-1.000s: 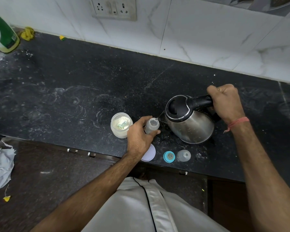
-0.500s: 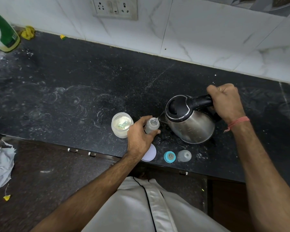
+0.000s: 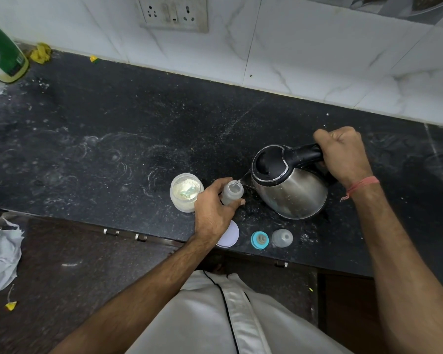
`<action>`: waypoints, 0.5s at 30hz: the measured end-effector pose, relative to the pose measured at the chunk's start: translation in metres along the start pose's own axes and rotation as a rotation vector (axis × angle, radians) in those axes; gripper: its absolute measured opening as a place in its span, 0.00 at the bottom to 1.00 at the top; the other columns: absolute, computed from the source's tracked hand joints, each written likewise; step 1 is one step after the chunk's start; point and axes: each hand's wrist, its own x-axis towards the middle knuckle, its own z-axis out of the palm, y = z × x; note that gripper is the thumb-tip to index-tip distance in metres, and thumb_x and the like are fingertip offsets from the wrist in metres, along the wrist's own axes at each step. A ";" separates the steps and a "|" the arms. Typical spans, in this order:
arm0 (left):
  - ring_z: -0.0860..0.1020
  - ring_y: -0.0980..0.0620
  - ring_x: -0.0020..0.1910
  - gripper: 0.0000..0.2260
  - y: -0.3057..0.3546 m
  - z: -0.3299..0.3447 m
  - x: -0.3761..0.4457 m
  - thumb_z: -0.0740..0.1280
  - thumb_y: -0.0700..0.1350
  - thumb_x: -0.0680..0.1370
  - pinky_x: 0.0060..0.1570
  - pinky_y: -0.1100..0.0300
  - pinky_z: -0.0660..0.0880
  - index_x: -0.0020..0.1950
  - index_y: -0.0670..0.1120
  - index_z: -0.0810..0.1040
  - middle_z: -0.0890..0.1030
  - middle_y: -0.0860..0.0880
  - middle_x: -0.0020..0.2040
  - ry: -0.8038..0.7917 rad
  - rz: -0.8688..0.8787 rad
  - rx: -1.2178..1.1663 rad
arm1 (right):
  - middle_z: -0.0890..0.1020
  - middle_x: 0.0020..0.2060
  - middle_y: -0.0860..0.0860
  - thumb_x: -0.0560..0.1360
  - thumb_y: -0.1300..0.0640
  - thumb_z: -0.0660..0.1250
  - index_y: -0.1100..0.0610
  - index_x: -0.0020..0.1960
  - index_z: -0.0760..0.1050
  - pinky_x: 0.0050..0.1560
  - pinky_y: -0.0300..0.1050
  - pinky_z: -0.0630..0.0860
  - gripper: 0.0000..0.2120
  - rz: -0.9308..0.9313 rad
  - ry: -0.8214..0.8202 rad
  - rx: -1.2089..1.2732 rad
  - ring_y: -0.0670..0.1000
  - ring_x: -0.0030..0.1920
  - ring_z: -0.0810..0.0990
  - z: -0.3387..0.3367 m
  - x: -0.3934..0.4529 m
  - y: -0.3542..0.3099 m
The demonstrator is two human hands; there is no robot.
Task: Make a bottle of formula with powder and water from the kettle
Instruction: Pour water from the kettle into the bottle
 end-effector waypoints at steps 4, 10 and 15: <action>0.86 0.59 0.61 0.28 0.000 -0.001 -0.001 0.88 0.49 0.72 0.65 0.53 0.85 0.70 0.52 0.84 0.88 0.58 0.62 0.000 0.011 -0.003 | 0.64 0.17 0.45 0.78 0.55 0.66 0.67 0.27 0.67 0.26 0.36 0.64 0.25 0.005 -0.002 -0.006 0.51 0.24 0.62 0.000 0.000 0.000; 0.86 0.59 0.61 0.28 -0.001 0.000 -0.001 0.87 0.50 0.73 0.64 0.53 0.85 0.70 0.53 0.84 0.89 0.59 0.61 0.009 0.007 -0.003 | 0.65 0.22 0.54 0.77 0.54 0.66 0.65 0.26 0.66 0.26 0.39 0.63 0.25 0.001 -0.001 -0.015 0.51 0.24 0.61 -0.001 -0.001 -0.001; 0.86 0.59 0.61 0.28 -0.001 0.001 -0.001 0.88 0.50 0.72 0.65 0.52 0.85 0.70 0.53 0.84 0.89 0.58 0.62 0.009 -0.003 -0.007 | 0.64 0.18 0.47 0.77 0.53 0.66 0.61 0.24 0.66 0.26 0.39 0.64 0.25 0.018 -0.006 -0.010 0.50 0.23 0.61 -0.001 0.000 0.000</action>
